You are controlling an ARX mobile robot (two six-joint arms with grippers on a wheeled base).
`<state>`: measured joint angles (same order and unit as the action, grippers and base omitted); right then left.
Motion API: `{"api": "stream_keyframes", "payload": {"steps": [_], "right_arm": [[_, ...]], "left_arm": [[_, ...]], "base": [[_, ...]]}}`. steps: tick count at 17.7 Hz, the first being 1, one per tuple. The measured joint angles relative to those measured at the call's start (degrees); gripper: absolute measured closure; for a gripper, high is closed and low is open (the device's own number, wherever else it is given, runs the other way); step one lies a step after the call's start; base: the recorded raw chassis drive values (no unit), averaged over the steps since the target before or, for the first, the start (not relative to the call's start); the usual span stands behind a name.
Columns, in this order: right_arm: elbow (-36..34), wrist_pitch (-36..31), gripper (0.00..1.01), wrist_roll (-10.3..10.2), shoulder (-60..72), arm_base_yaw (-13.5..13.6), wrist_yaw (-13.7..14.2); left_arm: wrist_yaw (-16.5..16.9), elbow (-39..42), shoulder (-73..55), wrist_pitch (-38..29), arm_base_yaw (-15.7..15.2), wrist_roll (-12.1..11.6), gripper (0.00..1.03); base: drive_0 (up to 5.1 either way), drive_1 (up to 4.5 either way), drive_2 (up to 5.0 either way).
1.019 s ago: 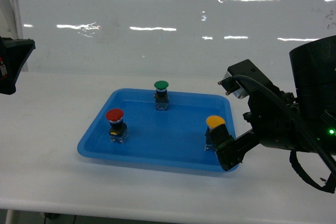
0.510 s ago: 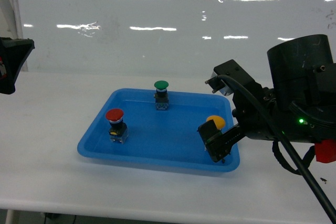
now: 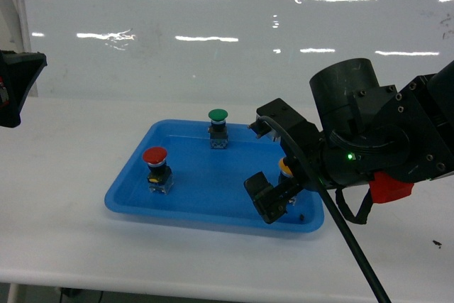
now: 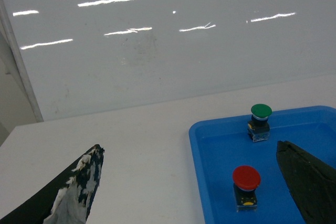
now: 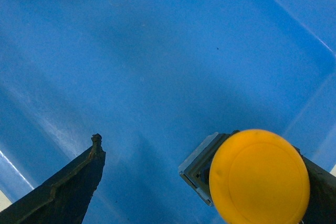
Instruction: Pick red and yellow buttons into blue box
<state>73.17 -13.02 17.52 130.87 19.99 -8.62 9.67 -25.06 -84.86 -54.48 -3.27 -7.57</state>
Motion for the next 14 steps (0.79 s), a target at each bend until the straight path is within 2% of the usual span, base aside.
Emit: {"api": "stream_keyframes", "payload": {"steps": [5, 11, 12, 13, 14], "right_arm": [[3.78, 6.25, 0.03, 0.11, 2.38, 0.33, 1.09], [6.67, 7.58, 0.03, 0.63, 4.13, 0.57, 1.36], [6.91, 7.82, 0.03, 0.96, 4.85, 0.44, 1.73], [6.91, 6.56, 0.03, 2.12, 5.22, -0.26, 3.28], [6.93, 6.54, 0.03, 2.4, 5.22, -0.37, 3.28]], "left_arm": [[0.0, -0.02, 0.0, 0.02, 0.0, 0.0, 0.05], [0.0, -0.02, 0.0, 0.02, 0.0, 0.0, 0.05], [0.0, 0.0, 0.0, 0.07, 0.0, 0.0, 0.05], [0.0, -0.02, 0.0, 0.04, 0.0, 0.0, 0.05], [0.0, 0.0, 0.0, 0.0, 0.0, 0.0, 0.05]], "base": [[0.0, 0.0, 0.0], [0.0, 0.0, 0.0], [0.0, 0.0, 0.0], [0.0, 0.0, 0.0], [0.0, 0.0, 0.0]]}}
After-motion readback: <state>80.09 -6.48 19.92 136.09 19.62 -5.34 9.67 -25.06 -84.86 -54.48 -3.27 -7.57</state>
